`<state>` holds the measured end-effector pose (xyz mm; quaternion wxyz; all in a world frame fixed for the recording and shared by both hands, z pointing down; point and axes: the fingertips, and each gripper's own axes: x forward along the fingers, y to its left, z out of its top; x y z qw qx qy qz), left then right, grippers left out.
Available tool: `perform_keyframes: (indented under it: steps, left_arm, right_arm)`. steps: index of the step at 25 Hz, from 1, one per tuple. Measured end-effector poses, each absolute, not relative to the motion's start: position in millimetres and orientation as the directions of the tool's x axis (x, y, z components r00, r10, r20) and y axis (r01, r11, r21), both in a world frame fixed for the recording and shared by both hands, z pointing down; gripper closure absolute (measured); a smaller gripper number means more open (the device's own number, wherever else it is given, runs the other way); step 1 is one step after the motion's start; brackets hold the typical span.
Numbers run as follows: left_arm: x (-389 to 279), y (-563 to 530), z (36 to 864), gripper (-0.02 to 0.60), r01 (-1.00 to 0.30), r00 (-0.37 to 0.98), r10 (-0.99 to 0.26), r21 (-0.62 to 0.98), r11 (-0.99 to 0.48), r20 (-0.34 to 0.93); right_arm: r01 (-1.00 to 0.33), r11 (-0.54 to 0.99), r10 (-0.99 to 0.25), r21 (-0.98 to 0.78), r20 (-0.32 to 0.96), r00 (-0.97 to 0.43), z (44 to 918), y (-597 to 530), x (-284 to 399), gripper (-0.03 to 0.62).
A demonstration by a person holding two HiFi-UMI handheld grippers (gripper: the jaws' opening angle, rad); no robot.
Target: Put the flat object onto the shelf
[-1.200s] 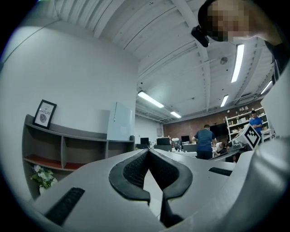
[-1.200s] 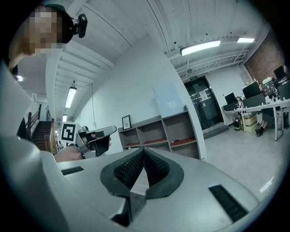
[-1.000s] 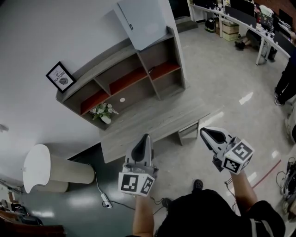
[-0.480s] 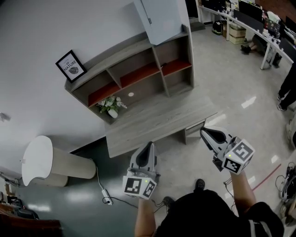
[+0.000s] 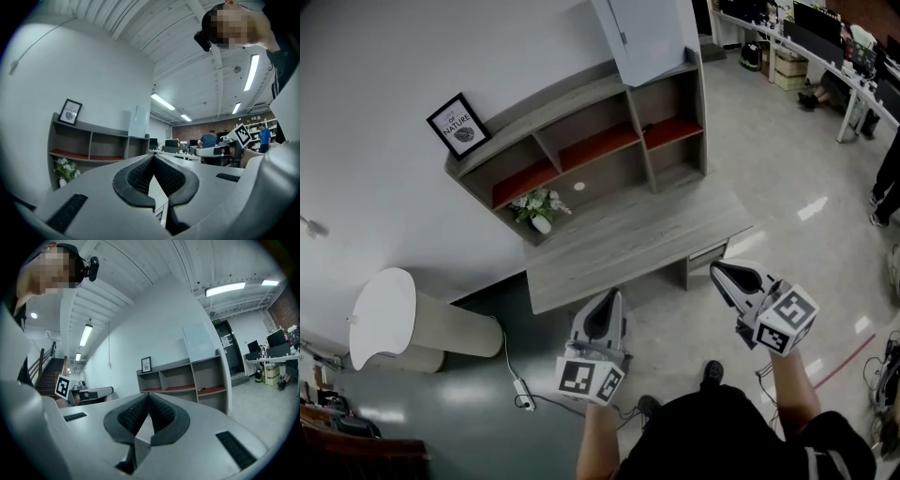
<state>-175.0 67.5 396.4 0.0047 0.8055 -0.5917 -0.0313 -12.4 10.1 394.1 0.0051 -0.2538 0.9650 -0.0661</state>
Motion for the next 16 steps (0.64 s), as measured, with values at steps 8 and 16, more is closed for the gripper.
perform_keyframes:
  steps: [8, 16]
  left_arm:
    - [-173, 70, 400, 0.569, -0.951, 0.305, -0.952, 0.045, -0.306, -0.038]
    - [-159, 71, 404, 0.568, -0.949, 0.312, -0.949, 0.033, -0.313, -0.033]
  right_arm:
    - [-0.49, 0.863, -0.49, -0.127, 0.032, -0.871, 395, 15, -10, 0.582]
    - [-0.505, 0.853, -0.505, -0.128, 0.039, -0.862, 399, 13, 3, 0.582]
